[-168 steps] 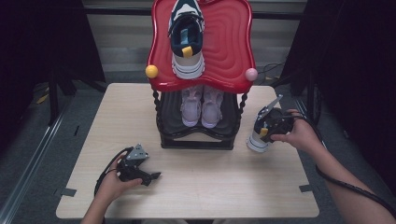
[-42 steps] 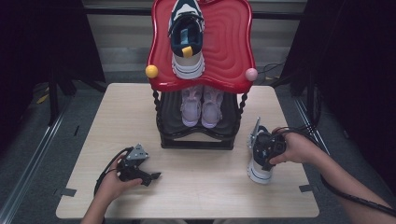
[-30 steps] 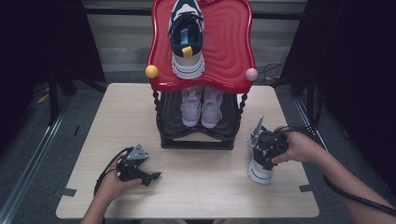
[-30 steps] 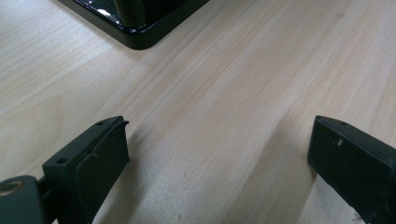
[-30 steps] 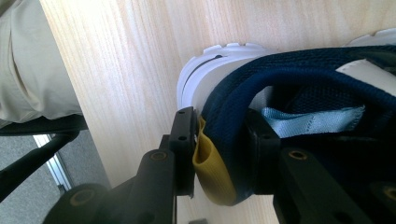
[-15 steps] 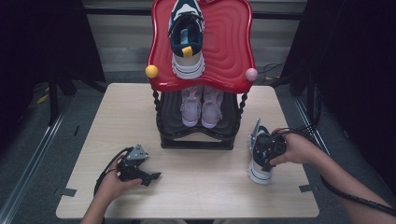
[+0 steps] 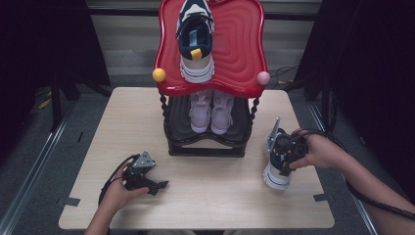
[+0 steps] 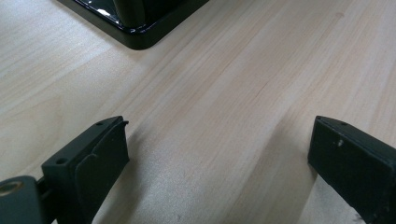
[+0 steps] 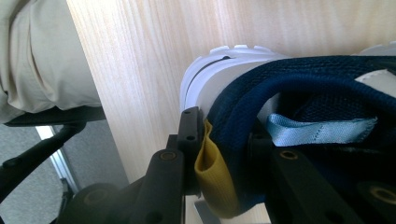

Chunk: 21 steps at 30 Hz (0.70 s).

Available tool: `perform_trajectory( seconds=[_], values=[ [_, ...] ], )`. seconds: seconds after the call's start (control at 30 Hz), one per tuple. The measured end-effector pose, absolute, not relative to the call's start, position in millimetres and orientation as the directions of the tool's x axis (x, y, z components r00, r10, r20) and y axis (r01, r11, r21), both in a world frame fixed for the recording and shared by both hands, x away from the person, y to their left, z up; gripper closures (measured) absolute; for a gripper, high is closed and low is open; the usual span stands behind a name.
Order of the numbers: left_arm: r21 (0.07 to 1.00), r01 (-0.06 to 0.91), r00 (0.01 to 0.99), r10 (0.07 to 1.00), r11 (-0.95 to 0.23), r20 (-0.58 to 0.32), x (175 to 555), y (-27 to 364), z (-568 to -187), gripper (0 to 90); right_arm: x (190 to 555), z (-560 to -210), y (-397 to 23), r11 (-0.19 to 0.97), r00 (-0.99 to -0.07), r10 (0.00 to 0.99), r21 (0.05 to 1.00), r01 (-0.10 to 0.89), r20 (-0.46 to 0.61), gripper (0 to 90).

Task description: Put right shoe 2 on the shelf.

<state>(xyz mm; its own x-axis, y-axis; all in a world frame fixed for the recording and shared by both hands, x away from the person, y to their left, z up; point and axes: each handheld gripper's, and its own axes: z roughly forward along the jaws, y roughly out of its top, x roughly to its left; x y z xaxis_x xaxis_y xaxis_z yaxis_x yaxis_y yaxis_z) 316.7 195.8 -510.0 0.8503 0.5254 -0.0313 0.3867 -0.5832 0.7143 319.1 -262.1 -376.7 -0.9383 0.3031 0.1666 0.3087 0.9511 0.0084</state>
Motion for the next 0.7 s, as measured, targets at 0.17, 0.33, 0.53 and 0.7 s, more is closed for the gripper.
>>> perform_trajectory(
  seconds=[0.17, 0.33, 0.53, 0.7],
  values=[
    [0.714, 0.387, 0.85, 0.526, -0.583, -0.032, 317, 196, -510, 4.5, 318, -363, -262, 0.953, -0.941, 0.295, 0.024, 0.303, 0.164, 73.9],
    [0.713, 0.387, 0.851, 0.525, -0.585, -0.032, 317, 196, -510, 4.5, 317, -350, -260, 0.953, -0.944, 0.293, 0.028, 0.3, 0.153, 73.9],
    [0.712, 0.387, 0.851, 0.524, -0.585, -0.032, 317, 196, -510, 4.5, 312, -330, -259, 0.951, -0.941, 0.304, 0.017, 0.31, 0.146, 73.9],
    [0.713, 0.388, 0.851, 0.524, -0.585, -0.033, 317, 196, -510, 4.4, 310, -307, -261, 0.95, -0.943, 0.305, 0.027, 0.311, 0.133, 73.9]
  ],
)
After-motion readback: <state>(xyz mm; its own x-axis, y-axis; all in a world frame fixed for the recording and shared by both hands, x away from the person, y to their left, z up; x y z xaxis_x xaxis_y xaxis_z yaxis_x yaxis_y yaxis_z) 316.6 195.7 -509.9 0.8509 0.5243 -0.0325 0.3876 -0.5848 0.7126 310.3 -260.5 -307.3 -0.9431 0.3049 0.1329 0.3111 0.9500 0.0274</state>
